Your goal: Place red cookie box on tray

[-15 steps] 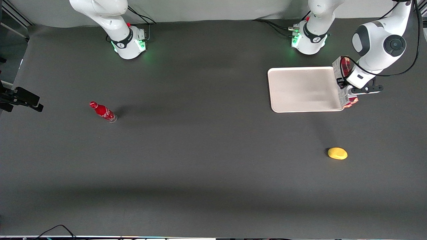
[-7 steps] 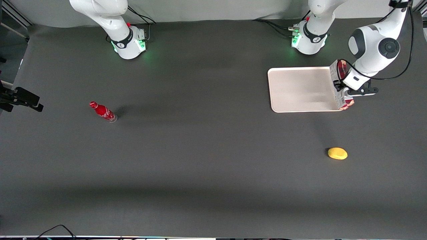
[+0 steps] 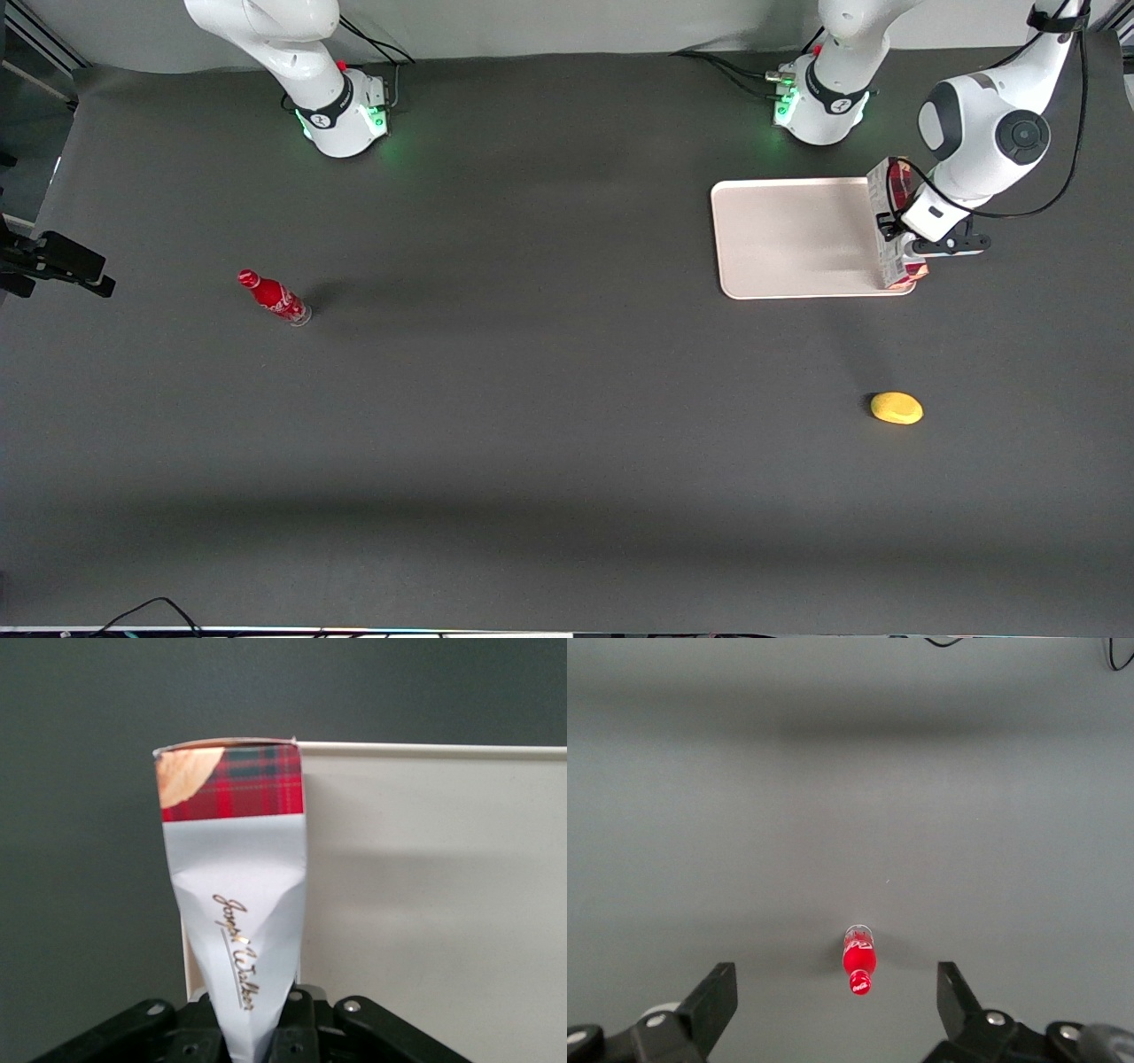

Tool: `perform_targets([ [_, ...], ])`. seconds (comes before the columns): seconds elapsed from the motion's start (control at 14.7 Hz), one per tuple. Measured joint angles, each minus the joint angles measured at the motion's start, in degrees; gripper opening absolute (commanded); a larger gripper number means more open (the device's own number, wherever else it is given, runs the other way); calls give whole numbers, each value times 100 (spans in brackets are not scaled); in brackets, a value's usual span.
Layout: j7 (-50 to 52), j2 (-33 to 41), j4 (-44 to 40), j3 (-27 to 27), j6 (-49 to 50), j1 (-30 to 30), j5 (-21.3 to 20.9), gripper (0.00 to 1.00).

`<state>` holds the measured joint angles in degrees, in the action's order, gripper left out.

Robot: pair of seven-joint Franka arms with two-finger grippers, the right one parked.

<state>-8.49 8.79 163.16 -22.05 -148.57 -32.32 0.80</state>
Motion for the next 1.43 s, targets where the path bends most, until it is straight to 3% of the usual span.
perform_targets([
  [0.07, -2, -34, 2, -8, 5, 2, 0, 12],
  [0.14, -6, -77, 3, -20, 7, 3, 0, 42],
  [0.27, -14, -159, 3, -72, 7, 3, 0, 87],
  [0.34, -15, -186, 3, -110, 7, 4, 0, 100],
  [0.68, -43, -206, -31, -219, 86, 7, 0, 100],
  [1.02, -47, -166, -597, -427, 1174, 23, 1, 100],
  [1.23, -49, -41, -1473, -453, 2463, 28, 4, 100],
  [1.43, -55, 42, -2864, -461, 3956, 48, 13, 100],
])
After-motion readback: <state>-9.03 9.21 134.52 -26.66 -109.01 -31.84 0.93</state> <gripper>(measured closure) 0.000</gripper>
